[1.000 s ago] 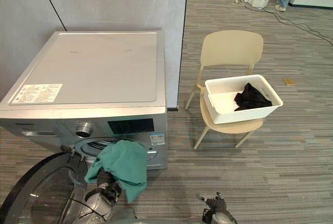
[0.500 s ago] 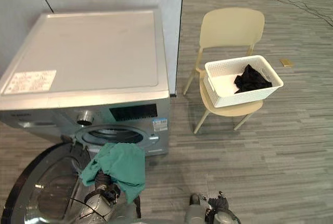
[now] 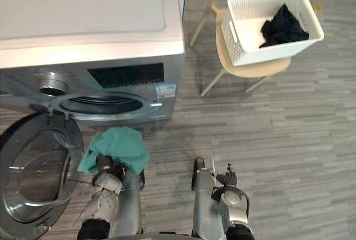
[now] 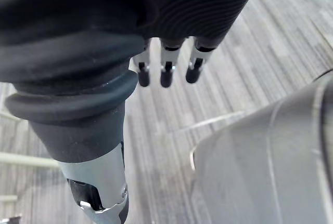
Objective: Pick up the laundry basket with both hands and put the clothes into the washing machine.
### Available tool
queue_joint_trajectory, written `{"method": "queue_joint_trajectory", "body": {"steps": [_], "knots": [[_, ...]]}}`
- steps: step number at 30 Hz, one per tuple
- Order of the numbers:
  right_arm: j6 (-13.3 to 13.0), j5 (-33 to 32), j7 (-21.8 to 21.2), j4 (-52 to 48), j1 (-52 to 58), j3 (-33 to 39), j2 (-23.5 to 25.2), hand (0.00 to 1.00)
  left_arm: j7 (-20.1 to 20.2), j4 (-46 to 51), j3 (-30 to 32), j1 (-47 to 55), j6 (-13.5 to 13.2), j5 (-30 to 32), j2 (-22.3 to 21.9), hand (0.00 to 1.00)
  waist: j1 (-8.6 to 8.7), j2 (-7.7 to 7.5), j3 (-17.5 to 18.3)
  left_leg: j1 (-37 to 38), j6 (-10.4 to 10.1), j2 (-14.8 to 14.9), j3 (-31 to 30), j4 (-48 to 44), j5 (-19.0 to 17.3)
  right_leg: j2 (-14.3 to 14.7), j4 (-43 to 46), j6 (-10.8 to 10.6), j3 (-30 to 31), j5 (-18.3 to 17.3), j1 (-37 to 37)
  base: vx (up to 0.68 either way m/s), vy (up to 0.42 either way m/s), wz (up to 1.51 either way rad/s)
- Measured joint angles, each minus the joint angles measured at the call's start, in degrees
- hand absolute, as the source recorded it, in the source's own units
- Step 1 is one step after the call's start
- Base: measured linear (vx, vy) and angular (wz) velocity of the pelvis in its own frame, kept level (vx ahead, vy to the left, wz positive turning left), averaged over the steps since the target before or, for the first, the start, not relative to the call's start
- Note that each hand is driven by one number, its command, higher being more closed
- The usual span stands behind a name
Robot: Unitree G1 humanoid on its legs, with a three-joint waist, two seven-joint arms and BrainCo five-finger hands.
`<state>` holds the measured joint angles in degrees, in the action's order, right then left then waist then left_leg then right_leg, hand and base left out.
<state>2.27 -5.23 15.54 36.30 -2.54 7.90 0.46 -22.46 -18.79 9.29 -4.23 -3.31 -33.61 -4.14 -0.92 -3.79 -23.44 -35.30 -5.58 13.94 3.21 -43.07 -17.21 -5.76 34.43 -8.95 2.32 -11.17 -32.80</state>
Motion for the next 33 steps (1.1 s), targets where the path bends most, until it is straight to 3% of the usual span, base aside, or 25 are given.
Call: {"method": "queue_joint_trajectory", "body": {"steps": [7,15,23,29,30,33], "knots": [[-2.0,-3.6,2.4,-2.5,-4.3,0.6,-0.4,0.0,-4.1,-8.5,5.5,-17.0,-2.4,-6.9,3.9,1.0,0.03,-1.53,-4.2,-11.3,-0.1,2.3,-1.6,-8.5,-1.8,1.8,8.4,0.4,0.5,-1.5,-11.6,-0.05,-0.037,-0.14],[-2.5,-5.8,3.2,-5.9,-4.5,1.1,-0.8,0.0,-4.3,-14.4,9.1,-32.5,-1.1,-10.5,15.8,1.0,0.17,-3.29,-6.6,-23.5,-0.1,5.2,-4.1,-12.9,-1.7,5.0,8.5,1.0,-0.5,0.8,-21.2,0.0,-0.016,-0.18],[-5.3,-8.2,2.9,-8.3,-1.7,2.0,-0.8,0.0,-3.9,-14.9,1.2,-53.7,0.7,-10.5,29.6,1.0,0.11,-3.48,-7.1,-29.4,-0.3,5.0,-6.9,-13.7,-1.5,5.6,7.3,1.1,-2.9,1.4,-24.6,0.05,0.039,0.01],[-6.2,-9.7,1.3,-6.9,-0.2,2.3,-0.8,0.0,-1.9,-16.8,-8.2,-69.1,0.2,-10.2,35.2,1.0,0.05,-3.48,-7.1,-30.5,-0.5,4.6,-7.6,-12.9,-0.9,5.5,6.3,1.2,-3.9,1.5,-24.8,0.04,0.038,0.05],[-6.4,-10.4,0.8,-6.7,0.3,2.6,-0.8,0.0,-1.3,-17.4,-10.0,-69.4,0.1,-10.2,36.6,0.0,-0.18,-3.48,-7.1,-30.7,-0.7,4.4,-7.6,-12.7,-0.8,5.5,6.3,1.2,-3.9,1.5,-25.3,0.04,0.03,0.04],[-6.4,-11.2,0.5,-5.6,0.4,3.2,-1.0,0.0,-0.5,-19.6,-14.5,-73.1,0.8,-10.0,38.6,0.0,-0.49,-3.48,-7.1,-31.6,-1.0,4.1,-7.8,-12.4,-0.2,5.4,6.4,1.4,-4.1,1.6,-26.2,0.03,0.019,0.03]]}}
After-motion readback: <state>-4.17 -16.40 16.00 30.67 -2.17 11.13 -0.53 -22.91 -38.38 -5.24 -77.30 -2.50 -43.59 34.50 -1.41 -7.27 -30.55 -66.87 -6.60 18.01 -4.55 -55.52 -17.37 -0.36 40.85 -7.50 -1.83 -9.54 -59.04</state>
